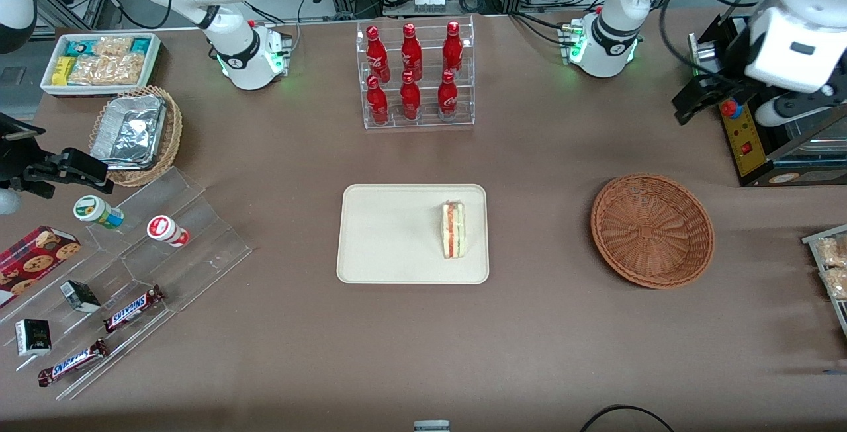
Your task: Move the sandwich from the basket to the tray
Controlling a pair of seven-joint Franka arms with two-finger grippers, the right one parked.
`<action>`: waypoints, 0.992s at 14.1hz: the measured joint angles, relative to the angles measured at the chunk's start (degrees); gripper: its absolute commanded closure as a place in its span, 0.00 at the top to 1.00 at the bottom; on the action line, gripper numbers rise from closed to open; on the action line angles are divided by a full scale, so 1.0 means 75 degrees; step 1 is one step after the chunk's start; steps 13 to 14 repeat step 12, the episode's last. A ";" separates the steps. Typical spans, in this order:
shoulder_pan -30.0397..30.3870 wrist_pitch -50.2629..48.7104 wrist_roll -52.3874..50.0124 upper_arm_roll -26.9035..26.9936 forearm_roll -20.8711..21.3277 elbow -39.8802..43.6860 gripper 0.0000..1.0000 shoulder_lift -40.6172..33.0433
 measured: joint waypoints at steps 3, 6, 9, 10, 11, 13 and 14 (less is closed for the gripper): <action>0.1371 -0.0190 0.0796 -0.0941 -0.0243 -0.0038 1.00 -0.0097; 0.1680 -0.0265 0.0910 -0.1250 -0.0352 -0.0049 1.00 -0.0191; 0.1695 -0.0324 0.0935 -0.1253 -0.0594 -0.0119 1.00 -0.0382; 0.1702 -0.0324 0.0952 -0.1253 -0.0608 -0.0135 1.00 -0.0406; 0.1713 -0.0322 0.0967 -0.1252 -0.0612 -0.0135 1.00 -0.0405; 0.1726 -0.0321 0.0971 -0.1250 -0.0612 -0.0135 1.00 -0.0398; 0.1726 -0.0321 0.0971 -0.1250 -0.0612 -0.0135 1.00 -0.0398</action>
